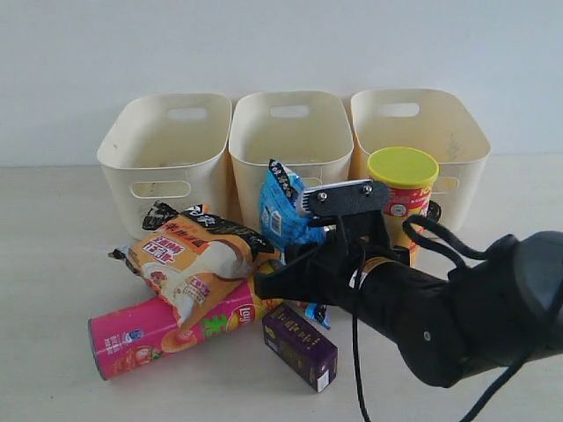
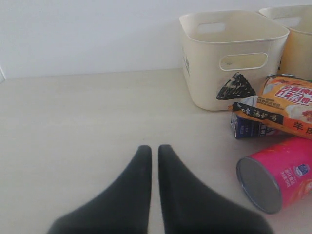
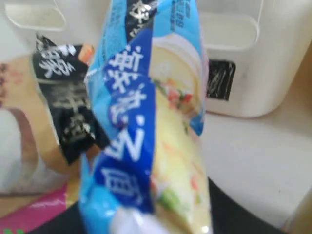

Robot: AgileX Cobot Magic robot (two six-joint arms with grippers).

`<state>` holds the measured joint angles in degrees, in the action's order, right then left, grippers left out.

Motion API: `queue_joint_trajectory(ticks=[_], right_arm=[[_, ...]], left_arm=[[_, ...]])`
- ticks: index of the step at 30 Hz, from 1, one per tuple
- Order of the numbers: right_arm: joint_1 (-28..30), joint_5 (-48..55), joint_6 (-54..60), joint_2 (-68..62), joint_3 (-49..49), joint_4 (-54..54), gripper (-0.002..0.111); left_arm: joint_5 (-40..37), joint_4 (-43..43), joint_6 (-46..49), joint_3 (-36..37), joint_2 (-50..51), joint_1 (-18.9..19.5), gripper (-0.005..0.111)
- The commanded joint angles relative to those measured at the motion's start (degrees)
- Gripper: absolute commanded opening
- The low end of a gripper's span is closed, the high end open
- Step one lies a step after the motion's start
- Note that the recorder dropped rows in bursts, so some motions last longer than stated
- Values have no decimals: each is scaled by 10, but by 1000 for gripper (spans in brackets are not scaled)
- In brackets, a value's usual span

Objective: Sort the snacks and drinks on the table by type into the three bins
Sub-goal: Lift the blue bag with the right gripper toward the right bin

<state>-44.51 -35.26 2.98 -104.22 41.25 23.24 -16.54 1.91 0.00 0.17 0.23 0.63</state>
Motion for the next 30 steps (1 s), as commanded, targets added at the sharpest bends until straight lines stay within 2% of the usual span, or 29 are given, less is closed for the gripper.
queue_joint_trajectory(ticks=[1, 10, 23, 30], right_arm=[[0, 12, 43, 45, 1, 28, 0], [0, 71, 57, 120, 1, 34, 0], [0, 81, 62, 219, 3, 34, 0], [9, 111, 132, 230, 66, 74, 0]], left_arm=[[2, 0, 0, -2, -2, 1, 4], [2, 0, 0, -2, -2, 1, 4], [2, 0, 0, -2, -2, 1, 4], [2, 0, 0, -2, -2, 1, 4]])
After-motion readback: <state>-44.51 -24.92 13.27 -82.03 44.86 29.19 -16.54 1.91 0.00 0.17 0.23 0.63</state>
